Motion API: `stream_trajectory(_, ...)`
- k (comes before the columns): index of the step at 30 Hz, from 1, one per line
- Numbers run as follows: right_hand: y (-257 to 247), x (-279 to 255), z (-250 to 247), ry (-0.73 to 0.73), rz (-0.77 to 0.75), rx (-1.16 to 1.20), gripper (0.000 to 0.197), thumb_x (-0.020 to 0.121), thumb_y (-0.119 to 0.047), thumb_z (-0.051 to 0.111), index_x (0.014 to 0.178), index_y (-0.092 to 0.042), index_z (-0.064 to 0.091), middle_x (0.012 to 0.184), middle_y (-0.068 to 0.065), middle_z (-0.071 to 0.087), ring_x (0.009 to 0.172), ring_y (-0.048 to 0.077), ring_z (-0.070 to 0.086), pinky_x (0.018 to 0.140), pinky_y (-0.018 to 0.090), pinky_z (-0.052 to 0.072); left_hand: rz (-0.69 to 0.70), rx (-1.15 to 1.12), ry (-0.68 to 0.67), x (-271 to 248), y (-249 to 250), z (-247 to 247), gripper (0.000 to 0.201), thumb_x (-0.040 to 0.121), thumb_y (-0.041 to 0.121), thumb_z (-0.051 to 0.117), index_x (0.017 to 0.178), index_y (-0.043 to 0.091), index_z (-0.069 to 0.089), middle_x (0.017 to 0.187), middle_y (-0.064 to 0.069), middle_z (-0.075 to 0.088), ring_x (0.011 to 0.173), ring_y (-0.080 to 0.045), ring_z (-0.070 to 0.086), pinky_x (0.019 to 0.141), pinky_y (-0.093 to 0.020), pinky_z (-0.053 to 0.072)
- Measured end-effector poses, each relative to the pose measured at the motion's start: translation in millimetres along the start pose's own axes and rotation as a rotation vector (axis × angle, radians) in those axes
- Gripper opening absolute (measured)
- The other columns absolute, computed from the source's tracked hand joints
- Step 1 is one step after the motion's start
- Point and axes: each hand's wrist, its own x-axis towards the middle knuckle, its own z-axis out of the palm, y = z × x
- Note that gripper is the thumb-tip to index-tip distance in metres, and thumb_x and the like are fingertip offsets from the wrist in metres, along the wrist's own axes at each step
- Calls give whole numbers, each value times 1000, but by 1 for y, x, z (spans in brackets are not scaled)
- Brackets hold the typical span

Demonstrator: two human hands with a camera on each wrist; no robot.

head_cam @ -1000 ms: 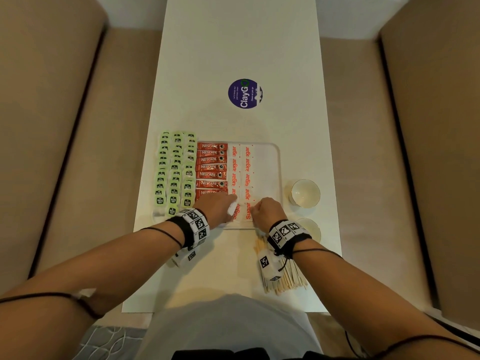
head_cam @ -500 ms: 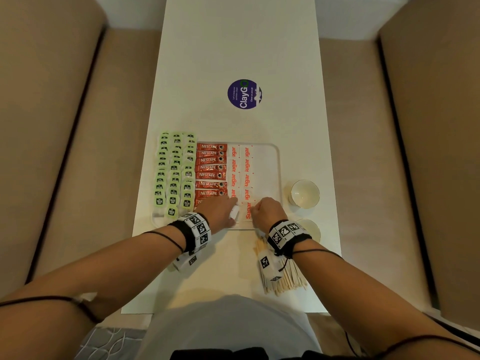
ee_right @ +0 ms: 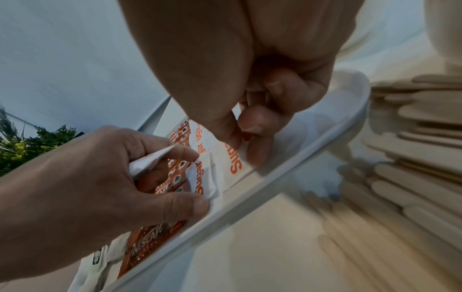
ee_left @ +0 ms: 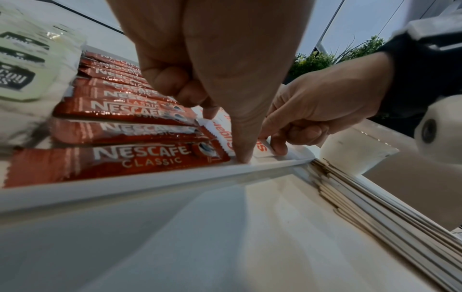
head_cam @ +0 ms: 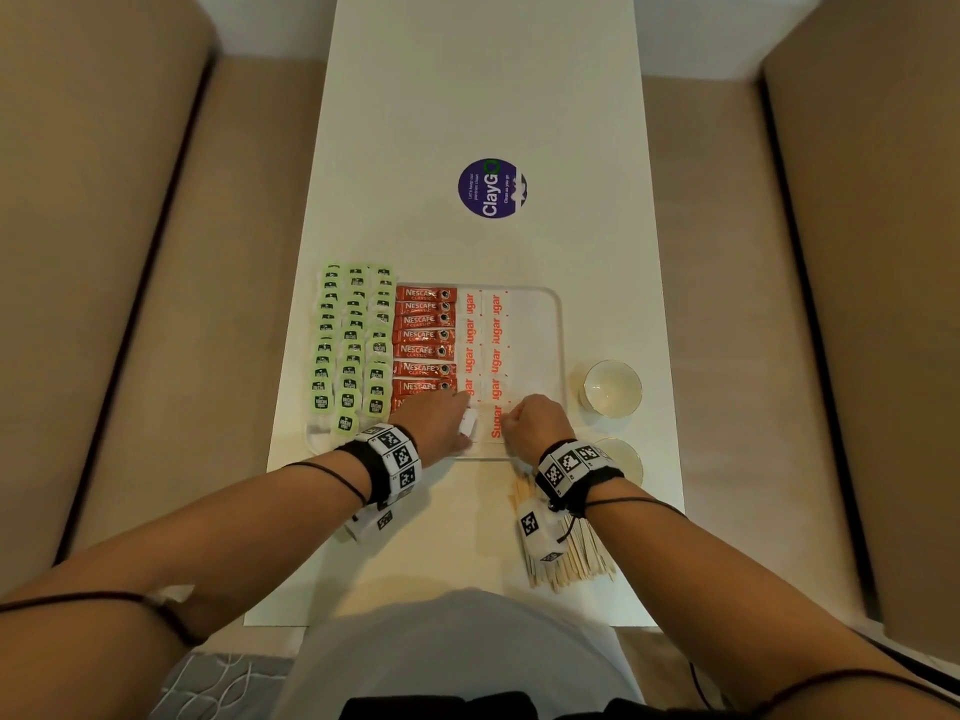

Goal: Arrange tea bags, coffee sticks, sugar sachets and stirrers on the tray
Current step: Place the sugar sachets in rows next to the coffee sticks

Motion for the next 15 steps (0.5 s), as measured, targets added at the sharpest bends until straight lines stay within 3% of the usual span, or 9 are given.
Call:
stream_trajectory(5,1,-1,-2,10,-14,32,34,94,-33,60,72,-9,71,70,4,72,68,24,71,71,42,63,-10,-27,9,-2,1,-1,49,88,49,67,121,16,55,114,-3,64,97,-23,63,80,-36,52)
stream_trajectory(8,2,-7,-7,44,-46,64,27,95,-36,61,81,-13,65,81,3,72,75,22,69,74,43,61,-5,-101,37,-5,2,-2,49,87,51,68,120,16,56,114,-2,65,95,-22,63,80,-36,52)
stream_trajectory(10,3,-11,-12,74,-89,100,20,95,-38,63,95,-18,60,93,-1,69,84,19,67,78,39,59,5,-183,56,-7,3,-4,52,88,49,69,124,15,57,117,-4,67,99,-23,64,83,-37,53)
stream_trajectory(13,0,-19,-22,53,-267,157,17,96,-28,65,111,-22,61,95,-6,67,84,11,65,80,28,54,21,-344,70,-11,5,-9,60,87,41,73,135,9,55,125,-11,67,108,-27,65,91,-39,53)
stream_trajectory(15,-4,-25,-28,0,-418,152,25,94,-19,68,118,-25,64,96,-9,66,83,1,61,80,18,47,38,-431,58,-12,7,-14,60,86,36,75,136,10,55,118,-10,69,97,-23,66,86,-35,53)
